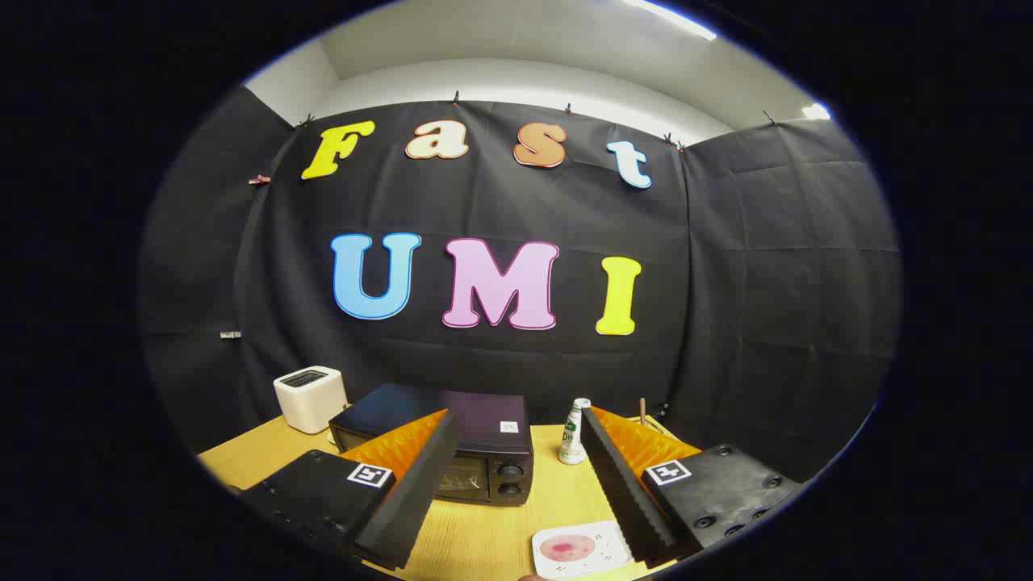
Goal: Open the toaster oven, put the food inside, and close the toaster oven door.
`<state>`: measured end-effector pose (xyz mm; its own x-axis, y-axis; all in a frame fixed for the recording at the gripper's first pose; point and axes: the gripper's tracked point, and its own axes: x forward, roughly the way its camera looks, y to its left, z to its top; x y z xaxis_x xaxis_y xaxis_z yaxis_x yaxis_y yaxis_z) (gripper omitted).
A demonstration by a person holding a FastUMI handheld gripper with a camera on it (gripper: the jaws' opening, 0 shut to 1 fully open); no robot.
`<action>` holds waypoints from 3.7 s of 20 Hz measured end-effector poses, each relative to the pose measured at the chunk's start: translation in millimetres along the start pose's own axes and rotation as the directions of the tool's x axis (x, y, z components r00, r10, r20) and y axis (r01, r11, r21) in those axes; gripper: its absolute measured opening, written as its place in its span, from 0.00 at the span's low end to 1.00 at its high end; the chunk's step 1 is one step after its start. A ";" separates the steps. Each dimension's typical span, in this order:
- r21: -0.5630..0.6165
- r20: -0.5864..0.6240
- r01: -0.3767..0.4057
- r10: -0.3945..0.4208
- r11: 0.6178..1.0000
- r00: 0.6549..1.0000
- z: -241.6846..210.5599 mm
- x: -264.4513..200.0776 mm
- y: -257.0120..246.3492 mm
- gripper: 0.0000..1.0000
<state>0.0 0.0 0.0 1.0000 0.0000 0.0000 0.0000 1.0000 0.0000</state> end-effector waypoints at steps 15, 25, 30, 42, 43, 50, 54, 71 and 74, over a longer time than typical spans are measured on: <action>0.014 -0.046 0.003 -0.002 1.000 0.999 -12.4 1.1 -1.1 0.98; 0.017 -0.064 -0.030 0.031 0.999 0.997 -18.4 9.5 22.4 0.98; 0.019 -0.076 -0.031 0.033 0.999 0.997 -22.0 22.4 38.1 0.98; 0.082 -0.253 -0.016 0.036 0.997 0.967 -81.9 91.7 91.0 0.98; 0.086 -0.266 -0.014 0.037 0.996 0.963 -87.7 97.4 97.5 0.98; 0.087 -0.341 -0.020 0.048 0.996 0.939 -134.3 132.3 147.6 0.99; 0.090 -0.384 -0.012 0.045 0.996 0.922 -157.1 141.2 162.8 0.99; 0.025 -0.491 -0.044 0.051 0.999 0.870 -194.9 76.2 172.8 0.96; 0.025 -0.526 -0.051 0.056 0.998 0.849 -209.7 55.1 172.5 0.96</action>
<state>55.1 172.5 -209.7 0.8486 0.0565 -0.5260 -0.0509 0.9984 0.0251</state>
